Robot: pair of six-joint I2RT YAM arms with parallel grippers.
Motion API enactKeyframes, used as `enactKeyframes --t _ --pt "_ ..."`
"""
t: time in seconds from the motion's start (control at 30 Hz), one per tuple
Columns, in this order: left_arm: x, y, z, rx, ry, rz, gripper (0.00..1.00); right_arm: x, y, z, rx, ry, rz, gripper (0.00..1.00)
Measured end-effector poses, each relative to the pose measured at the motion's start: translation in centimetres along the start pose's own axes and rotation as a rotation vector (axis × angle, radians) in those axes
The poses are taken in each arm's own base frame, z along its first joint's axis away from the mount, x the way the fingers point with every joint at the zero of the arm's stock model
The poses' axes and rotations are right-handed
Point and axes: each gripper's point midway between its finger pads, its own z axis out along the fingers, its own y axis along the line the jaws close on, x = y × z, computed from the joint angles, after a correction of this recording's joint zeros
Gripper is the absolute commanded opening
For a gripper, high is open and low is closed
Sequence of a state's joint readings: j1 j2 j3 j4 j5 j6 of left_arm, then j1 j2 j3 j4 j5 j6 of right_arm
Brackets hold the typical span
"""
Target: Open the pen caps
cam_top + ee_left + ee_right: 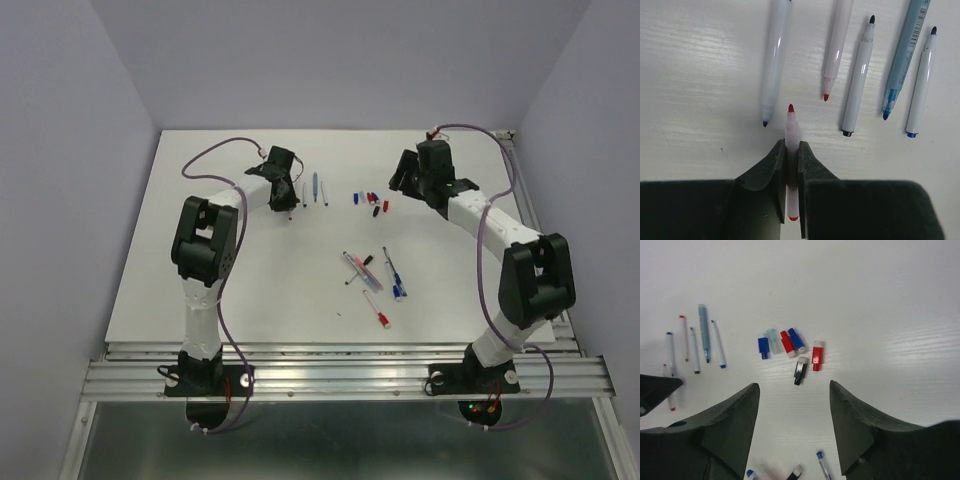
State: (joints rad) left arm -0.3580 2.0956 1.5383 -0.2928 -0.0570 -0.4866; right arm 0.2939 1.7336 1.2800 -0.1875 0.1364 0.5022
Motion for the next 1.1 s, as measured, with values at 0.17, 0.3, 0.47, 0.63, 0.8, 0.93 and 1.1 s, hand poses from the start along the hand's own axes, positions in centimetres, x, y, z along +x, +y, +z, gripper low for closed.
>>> enactKeyframes --t 0.17,0.3,0.47,0.63,0.8,0.93,1.1 --pt "-0.2 0.0 0.1 -0.005 0.0 0.006 0.43 -1.5 0.5 -4.8 -0.06 -0.073 0.031 0.89" --pt "-0.2 -0.1 0.1 -0.002 0.005 0.008 0.52 -0.6 -0.1 -7.8 -0.085 -0.077 0.031 0.96" --pt "0.0 -0.4 -0.1 0.015 0.012 0.007 0.61 -0.2 0.0 -10.3 -0.133 -0.075 0.008 1.0" --pt "0.7 -0.9 -2.2 0.058 0.021 0.0 0.81 1.0 0.1 -11.7 -0.169 -0.032 -0.036 1.0" --pt "0.5 -2.9 -6.7 0.157 -0.013 -0.002 0.99 4.3 -1.6 -11.5 -0.128 0.071 -0.073 1.0" --pt "0.9 -5.4 -11.4 0.252 -0.077 0.022 0.99 6.7 -2.8 -10.9 -0.098 0.154 -0.097 1.0" --pt "3.9 -6.7 -15.1 0.345 -0.084 0.044 0.99 9.4 -3.2 -9.7 -0.042 0.224 -0.152 0.99"
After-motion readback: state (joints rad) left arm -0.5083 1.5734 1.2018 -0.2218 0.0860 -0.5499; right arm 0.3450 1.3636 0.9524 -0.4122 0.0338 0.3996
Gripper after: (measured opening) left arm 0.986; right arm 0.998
